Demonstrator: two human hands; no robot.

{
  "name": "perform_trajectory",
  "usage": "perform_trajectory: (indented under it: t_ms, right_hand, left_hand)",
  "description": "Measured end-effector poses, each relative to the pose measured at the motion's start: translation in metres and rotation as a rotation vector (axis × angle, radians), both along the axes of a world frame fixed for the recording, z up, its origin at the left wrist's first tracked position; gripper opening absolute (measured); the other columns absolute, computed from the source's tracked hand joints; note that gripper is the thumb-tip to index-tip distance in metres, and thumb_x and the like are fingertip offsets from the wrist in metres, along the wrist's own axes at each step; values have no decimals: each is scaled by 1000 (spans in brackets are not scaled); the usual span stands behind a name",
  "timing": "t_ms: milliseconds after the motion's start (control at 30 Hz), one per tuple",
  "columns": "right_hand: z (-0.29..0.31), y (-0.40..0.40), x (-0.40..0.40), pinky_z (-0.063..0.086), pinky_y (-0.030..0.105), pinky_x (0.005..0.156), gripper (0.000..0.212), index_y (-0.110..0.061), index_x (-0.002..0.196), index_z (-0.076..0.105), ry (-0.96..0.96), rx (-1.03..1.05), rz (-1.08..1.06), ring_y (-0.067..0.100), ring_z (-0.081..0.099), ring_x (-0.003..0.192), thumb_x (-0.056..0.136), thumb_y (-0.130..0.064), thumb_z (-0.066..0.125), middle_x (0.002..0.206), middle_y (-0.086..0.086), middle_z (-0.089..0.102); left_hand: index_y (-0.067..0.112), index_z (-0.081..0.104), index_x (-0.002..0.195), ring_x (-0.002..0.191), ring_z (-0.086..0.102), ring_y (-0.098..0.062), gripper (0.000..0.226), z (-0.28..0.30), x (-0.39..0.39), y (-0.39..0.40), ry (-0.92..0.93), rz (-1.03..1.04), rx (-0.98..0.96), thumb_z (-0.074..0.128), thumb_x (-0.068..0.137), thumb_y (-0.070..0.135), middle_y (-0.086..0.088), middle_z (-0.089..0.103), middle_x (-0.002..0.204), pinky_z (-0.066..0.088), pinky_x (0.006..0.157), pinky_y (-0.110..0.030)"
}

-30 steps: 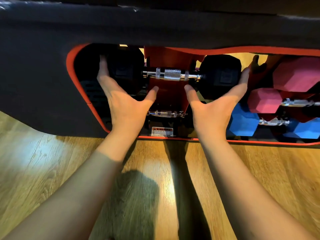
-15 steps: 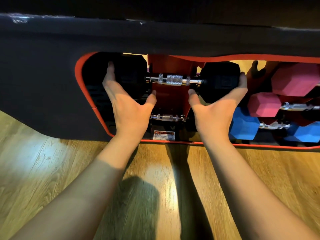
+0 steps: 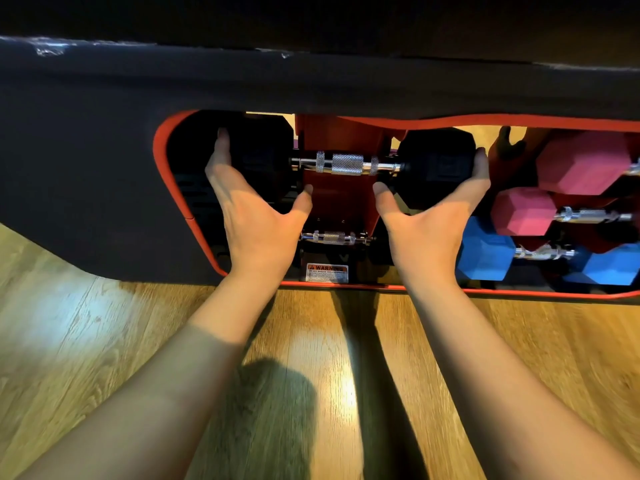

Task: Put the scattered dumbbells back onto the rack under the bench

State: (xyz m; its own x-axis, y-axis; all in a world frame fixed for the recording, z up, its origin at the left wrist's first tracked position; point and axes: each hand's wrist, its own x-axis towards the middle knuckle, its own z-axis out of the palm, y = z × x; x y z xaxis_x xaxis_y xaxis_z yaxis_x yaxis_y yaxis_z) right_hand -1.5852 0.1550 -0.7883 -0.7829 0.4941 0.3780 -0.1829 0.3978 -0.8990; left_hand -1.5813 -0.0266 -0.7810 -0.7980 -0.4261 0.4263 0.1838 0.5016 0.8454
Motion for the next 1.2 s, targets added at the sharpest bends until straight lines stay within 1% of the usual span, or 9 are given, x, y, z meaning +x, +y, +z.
perform_trajectory:
  t_ms: [167, 267, 533, 633, 700, 833, 967, 1100, 1200]
  right_hand:
    - [9, 0, 11, 22, 25, 122, 107, -7, 155, 13, -48, 39, 16, 19, 21, 149, 80, -46, 79, 159, 8, 21]
    - [10, -2, 9, 24, 35, 123, 103, -7, 155, 13, -56, 53, -4, 22, 22, 149, 83, -46, 75, 159, 9, 21]
    - [9, -5, 5, 34, 38, 118, 104, -8, 153, 15, -42, 16, -16, 24, 29, 145, 79, -46, 77, 156, 9, 25]
    - [10, -2, 6, 28, 30, 121, 102, -9, 153, 17, -48, 20, -21, 18, 27, 145, 79, -47, 77, 154, 3, 26]
    - [12, -1, 6, 32, 36, 118, 100, -11, 152, 20, -41, -17, -15, 21, 32, 143, 79, -49, 77, 153, 6, 30]
    - [32, -5, 11, 31, 33, 116, 98, -9, 151, 23, -139, -55, -29, 25, 33, 140, 80, -52, 75, 148, 5, 33]
    - [75, 4, 25, 39, 47, 104, 91, 4, 138, 42, -403, 189, -36, 40, 41, 123, 80, -63, 64, 135, 25, 47]
    - [136, 17, 38, 42, 50, 95, 67, 6, 108, 64, -649, 300, 104, 45, 47, 114, 87, -57, 57, 115, 30, 57]
    - [185, 31, 62, 45, 46, 99, 50, -7, 109, 70, -719, 211, 240, 35, 56, 114, 92, -53, 60, 116, 15, 62]
  left_hand:
    - [4, 18, 150, 139, 20, -5, 97, 3, 1, 2, 14, -11, 29, 76, 81, 40, 3, 19, 147, 13, 110, -3]
    - [2, 18, 150, 141, 20, -7, 89, 4, -1, 3, 29, 1, 53, 72, 85, 32, 4, 19, 146, 14, 114, -10]
    - [8, 19, 150, 140, 23, -5, 92, 4, -1, 2, -1, -5, 73, 74, 82, 36, 8, 21, 145, 17, 112, -9]
    - [9, 23, 149, 141, 29, -12, 91, 11, 1, -1, -19, 33, 31, 74, 80, 40, -1, 26, 151, 19, 109, -5]
    - [12, 25, 149, 140, 34, -17, 92, 18, 4, -2, -53, 28, -37, 74, 79, 45, -9, 26, 152, 20, 104, -3]
    - [15, 22, 150, 141, 33, -22, 100, 36, 15, -5, -219, -16, -149, 70, 74, 59, -11, 23, 153, 27, 112, -22]
    - [6, 28, 149, 146, 23, -33, 105, 76, 31, -9, -506, -74, -314, 57, 74, 73, -16, 27, 154, 31, 117, -47]
    - [9, 55, 131, 135, 36, -30, 90, 140, 44, 3, -677, -149, -375, 45, 72, 76, -15, 47, 135, 33, 114, -42]
    - [17, 63, 119, 119, 53, -23, 61, 196, 60, 9, -834, -216, -284, 60, 80, 64, -2, 54, 120, 42, 104, -37]
